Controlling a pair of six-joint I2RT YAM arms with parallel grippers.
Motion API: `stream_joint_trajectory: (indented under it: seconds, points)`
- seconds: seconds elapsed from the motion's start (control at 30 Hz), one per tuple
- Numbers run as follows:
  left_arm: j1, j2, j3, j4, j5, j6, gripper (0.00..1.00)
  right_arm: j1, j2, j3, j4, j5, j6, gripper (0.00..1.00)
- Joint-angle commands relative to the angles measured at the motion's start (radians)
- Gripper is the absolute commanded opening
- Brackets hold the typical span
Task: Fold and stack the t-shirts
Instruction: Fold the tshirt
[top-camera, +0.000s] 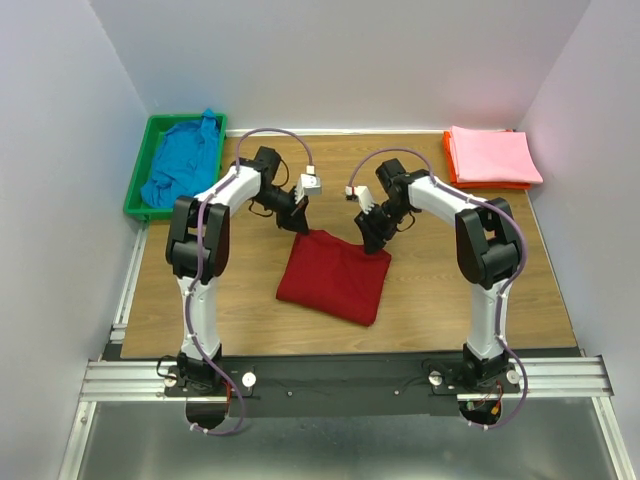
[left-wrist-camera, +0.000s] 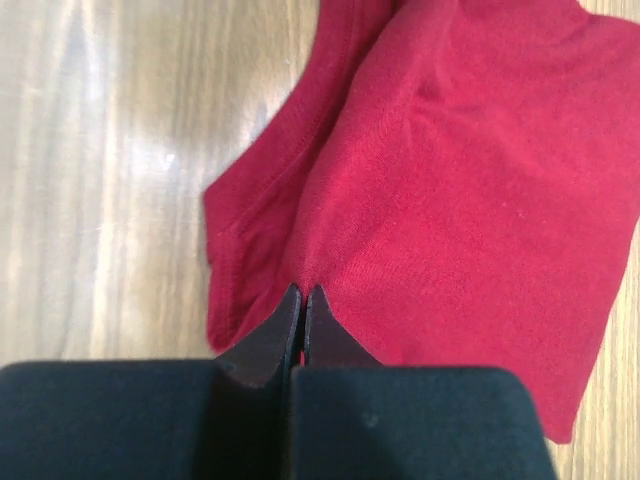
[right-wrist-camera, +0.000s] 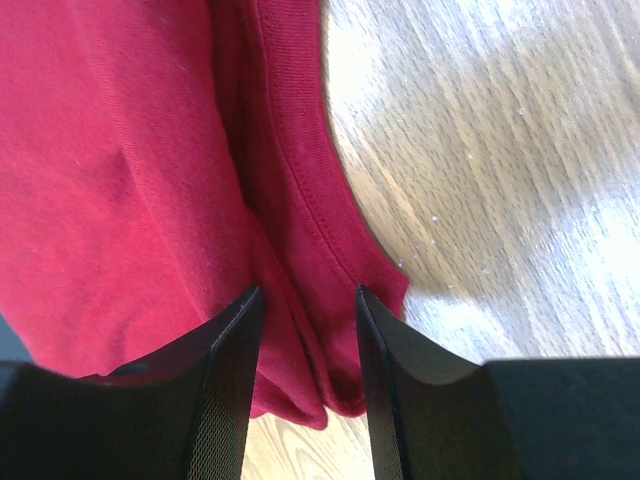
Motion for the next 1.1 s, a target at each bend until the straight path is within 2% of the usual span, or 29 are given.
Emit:
stream_joint_trajectory:
  seconds: [0.0, 0.13, 0.27, 0.5, 0.73, 1.07]
  points:
    - [0.016, -0.101, 0.022, 0.040, -0.050, -0.048, 0.00, 0.001, 0.009, -0.019, -0.005, 0.060, -0.039, 0.48]
    - [0.015, -0.120, -0.041, 0.211, -0.194, -0.185, 0.00, 0.001, 0.023, -0.034, 0.026, 0.109, -0.045, 0.46]
    - [0.013, -0.045, -0.059, 0.270, -0.213, -0.249, 0.00, -0.019, 0.026, -0.001, 0.046, 0.157, -0.021, 0.45]
    - [0.010, 0.012, -0.099, 0.419, -0.253, -0.349, 0.00, -0.066, -0.060, 0.065, 0.033, 0.146, 0.042, 0.53]
    - [0.007, 0.038, -0.093, 0.438, -0.263, -0.368, 0.00, -0.066, -0.140, 0.029, -0.003, 0.037, 0.064, 0.53]
    - [0.001, 0.044, -0.094, 0.433, -0.268, -0.360, 0.00, -0.063, -0.048, -0.002, -0.036, 0.011, 0.024, 0.50]
